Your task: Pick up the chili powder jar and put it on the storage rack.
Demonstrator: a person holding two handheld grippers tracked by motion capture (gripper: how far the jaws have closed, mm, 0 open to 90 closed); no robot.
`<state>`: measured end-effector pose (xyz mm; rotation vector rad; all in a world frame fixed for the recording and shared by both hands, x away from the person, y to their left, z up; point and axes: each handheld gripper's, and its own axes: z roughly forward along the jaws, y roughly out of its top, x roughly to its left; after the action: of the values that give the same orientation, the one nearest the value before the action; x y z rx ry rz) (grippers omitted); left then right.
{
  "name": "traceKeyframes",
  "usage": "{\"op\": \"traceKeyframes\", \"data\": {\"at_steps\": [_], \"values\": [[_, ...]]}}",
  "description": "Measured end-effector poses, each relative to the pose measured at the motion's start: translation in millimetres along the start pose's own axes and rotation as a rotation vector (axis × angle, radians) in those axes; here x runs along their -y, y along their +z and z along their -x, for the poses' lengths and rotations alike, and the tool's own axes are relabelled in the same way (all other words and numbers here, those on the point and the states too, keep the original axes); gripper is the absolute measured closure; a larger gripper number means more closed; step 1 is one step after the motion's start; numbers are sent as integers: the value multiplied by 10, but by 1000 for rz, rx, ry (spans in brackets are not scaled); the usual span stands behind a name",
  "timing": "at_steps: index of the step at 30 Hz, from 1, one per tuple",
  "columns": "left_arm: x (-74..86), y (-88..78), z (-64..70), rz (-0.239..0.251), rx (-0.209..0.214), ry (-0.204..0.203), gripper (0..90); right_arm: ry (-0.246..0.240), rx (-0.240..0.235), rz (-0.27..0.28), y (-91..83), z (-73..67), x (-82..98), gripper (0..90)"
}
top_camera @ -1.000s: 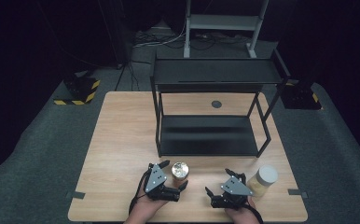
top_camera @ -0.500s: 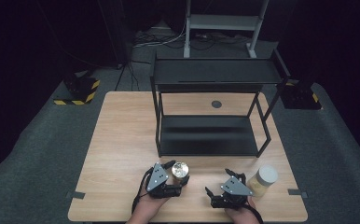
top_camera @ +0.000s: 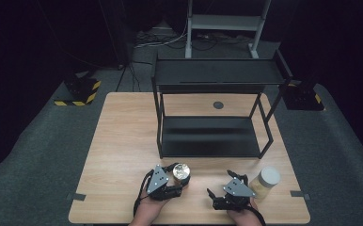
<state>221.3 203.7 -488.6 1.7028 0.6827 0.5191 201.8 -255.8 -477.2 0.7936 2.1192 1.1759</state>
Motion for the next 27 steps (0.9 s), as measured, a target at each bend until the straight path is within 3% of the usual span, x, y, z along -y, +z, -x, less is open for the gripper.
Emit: {"op": "traceKeyframes", "data": {"at_steps": [4,27], "values": [[4,-24,-28,6,-6,-31,344,-4,0,2,-1,-1,4,4],[-103,-142,2,-4,-60,-25,346,-1,-1,3,-3,2,6,4]]}}
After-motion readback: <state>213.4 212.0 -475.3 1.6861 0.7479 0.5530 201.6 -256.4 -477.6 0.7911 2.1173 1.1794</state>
